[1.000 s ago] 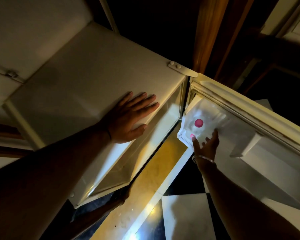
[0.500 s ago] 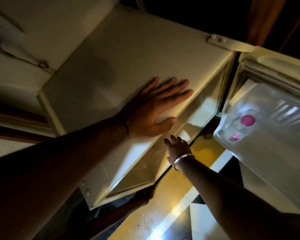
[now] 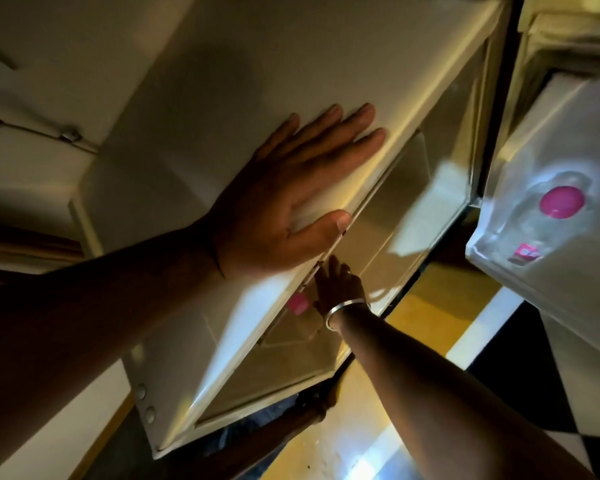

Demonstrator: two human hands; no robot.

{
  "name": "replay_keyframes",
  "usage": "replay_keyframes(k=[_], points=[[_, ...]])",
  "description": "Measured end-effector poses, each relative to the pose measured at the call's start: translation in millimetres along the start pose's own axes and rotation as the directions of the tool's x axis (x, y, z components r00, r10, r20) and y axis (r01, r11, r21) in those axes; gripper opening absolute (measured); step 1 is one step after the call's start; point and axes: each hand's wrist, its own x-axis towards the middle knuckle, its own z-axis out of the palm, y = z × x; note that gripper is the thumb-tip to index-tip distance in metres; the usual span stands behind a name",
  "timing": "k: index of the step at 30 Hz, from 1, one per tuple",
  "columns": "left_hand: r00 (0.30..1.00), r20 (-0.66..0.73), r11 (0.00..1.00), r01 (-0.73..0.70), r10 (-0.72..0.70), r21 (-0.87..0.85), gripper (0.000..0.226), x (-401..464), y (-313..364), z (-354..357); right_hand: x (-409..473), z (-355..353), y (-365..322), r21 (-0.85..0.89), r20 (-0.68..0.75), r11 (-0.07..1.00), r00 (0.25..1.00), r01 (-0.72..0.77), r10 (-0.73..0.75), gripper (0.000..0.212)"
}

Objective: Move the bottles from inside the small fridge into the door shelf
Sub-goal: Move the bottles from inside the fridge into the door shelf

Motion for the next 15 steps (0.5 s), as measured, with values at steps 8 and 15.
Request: replay_keyframes(k=[8,15], points=[[1.0,-0.005,0.999,-0.02,0.02,-0.025,0.068,-1.0,-2.1,1.3,65.4,-21.3,3.9,-0.014,-0.258,0.995,0.961,0.098,-0.098,0.039],[1.0,-0.004,1.0,-0.026,0.026,-0.013,0.069,0.2,-3.8,1.1,46.4,-52.2,66.0,-0.437,0.001,0.892,0.992,0.113,-0.125,0.053]])
